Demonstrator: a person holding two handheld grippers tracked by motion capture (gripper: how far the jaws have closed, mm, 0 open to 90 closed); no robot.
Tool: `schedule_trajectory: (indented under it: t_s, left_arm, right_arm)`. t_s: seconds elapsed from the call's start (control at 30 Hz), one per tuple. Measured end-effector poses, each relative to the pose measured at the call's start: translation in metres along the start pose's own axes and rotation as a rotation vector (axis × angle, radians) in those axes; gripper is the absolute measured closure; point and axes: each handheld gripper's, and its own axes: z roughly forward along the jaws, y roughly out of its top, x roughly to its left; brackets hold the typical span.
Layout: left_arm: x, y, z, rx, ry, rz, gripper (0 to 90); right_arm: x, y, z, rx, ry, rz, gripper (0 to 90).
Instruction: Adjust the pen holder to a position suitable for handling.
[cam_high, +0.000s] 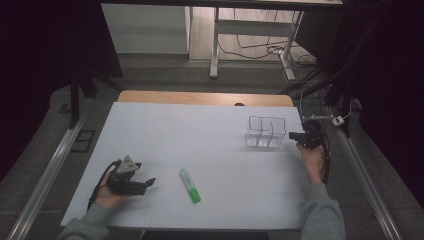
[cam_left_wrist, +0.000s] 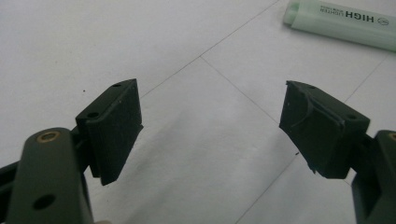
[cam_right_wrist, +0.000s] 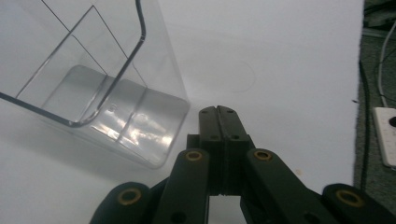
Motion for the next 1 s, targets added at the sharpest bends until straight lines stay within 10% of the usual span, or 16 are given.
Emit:
schedule_trajectory:
  t_s: [1.0]
  left_arm:
    - [0.0, -0.001, 0.0, 0.001, -0.005, 0.006, 20.6]
  right_arm:
    - [0.013, -0.001, 0.017, 0.032, 0.043, -0.026, 89.6]
